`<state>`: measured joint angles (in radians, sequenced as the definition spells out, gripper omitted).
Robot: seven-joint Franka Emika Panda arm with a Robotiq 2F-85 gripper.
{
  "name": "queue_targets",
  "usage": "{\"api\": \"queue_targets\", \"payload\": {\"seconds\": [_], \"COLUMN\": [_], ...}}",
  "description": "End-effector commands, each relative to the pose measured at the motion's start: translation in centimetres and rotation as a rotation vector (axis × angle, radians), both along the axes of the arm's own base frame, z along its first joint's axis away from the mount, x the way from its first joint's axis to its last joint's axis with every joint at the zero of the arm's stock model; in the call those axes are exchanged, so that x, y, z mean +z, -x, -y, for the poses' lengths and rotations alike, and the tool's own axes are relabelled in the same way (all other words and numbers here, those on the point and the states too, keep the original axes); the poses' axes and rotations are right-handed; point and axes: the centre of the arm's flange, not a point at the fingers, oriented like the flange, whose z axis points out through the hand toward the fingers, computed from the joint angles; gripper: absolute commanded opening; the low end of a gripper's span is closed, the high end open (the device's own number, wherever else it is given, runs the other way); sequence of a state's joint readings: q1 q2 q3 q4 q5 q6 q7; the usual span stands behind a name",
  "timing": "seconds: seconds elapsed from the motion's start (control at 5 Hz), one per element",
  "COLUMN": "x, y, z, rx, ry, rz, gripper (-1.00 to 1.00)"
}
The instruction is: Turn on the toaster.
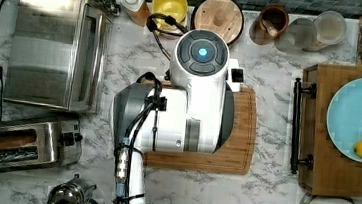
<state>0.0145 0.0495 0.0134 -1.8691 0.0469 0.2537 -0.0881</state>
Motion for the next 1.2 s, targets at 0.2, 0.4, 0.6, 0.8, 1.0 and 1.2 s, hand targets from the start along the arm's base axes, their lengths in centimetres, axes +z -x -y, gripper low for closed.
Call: {"api": "queue_targets", "payload": {"seconds": [0.2, 0.4, 0.6, 0.8, 1.0, 1.2], "x": [0.0, -0.5, -0.2, 0.5, 0.4, -0.9], "y": [0.0, -0.3, 0.6, 0.9, 1.1, 1.4], "z": [-0.3, -3.6, -7.7, -11.3, -13.9, -16.3], "rx": [0.021, 0.142, 0.289, 0.399, 0.467, 0.518], "ry": [-0.002, -0.025, -0.058, -0.066, -0.087, -0.094], "rz": [0.004, 0.011, 0.054, 0.095, 0.092, 0.047], "gripper": [-1.0, -1.0, -1.0, -1.0, -1.0, -1.0]}}
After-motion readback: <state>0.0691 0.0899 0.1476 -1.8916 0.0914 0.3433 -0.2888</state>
